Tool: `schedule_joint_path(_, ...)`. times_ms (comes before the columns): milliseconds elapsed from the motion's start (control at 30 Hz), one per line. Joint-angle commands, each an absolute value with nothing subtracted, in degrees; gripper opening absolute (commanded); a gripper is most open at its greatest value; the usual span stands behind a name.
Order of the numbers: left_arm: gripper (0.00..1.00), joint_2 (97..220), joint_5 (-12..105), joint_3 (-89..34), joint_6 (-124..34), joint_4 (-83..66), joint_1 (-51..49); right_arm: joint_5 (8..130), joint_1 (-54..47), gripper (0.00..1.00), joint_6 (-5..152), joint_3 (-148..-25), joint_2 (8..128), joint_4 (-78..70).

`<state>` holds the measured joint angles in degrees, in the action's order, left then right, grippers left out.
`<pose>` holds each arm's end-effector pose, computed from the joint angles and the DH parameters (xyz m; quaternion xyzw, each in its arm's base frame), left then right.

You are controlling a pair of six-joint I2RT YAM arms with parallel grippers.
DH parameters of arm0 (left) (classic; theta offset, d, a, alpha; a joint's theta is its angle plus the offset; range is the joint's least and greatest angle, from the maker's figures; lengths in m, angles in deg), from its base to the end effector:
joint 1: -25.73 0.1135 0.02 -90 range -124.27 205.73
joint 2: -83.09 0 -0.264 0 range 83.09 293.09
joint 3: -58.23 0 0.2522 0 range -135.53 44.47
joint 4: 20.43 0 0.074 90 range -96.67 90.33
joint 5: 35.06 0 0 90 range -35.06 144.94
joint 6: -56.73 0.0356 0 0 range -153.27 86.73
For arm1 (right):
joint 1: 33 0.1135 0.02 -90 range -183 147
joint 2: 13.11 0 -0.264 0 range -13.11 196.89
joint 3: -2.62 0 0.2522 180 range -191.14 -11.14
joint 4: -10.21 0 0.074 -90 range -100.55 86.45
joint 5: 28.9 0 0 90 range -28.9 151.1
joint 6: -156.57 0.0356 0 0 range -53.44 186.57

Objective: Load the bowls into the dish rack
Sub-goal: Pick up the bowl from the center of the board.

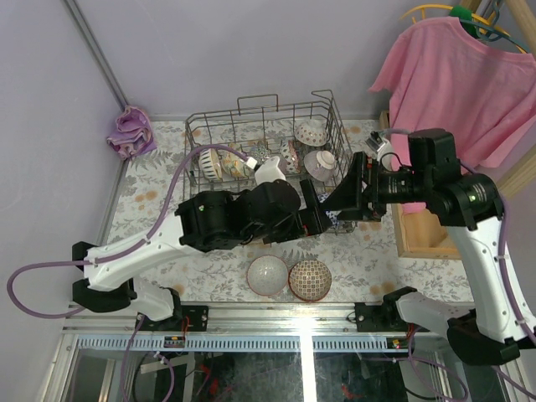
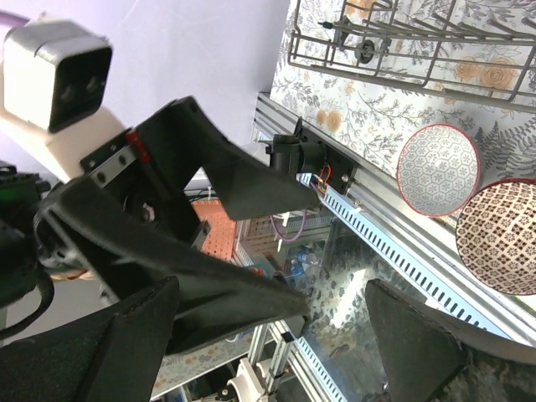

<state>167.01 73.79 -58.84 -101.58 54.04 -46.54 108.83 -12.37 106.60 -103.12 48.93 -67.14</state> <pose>0.0975 -0.2671 0.4428 -0.0364 0.9006 -0.3324 0.2776 0.1405 0.0811 0.4667 -0.0525 0.8268 0.5259 0.1926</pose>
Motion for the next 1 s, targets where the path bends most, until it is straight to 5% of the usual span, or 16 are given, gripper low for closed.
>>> schedule_joint_path(0,1.00,164.58,75.81,-58.61,-105.64,56.32,-46.49,113.84,-12.57,1.00,102.59,-107.22,51.48,-69.61)
schedule_joint_path(600,1.00,158.25,74.55,-40.46,-119.31,63.48,-47.88,101.83,-12.44,0.97,96.22,-97.07,46.64,-78.05)
schedule_joint_path(967,1.00,165.42,66.66,-36.10,-116.67,71.79,-47.70,96.80,-12.50,0.94,96.35,-99.46,44.43,-82.89)
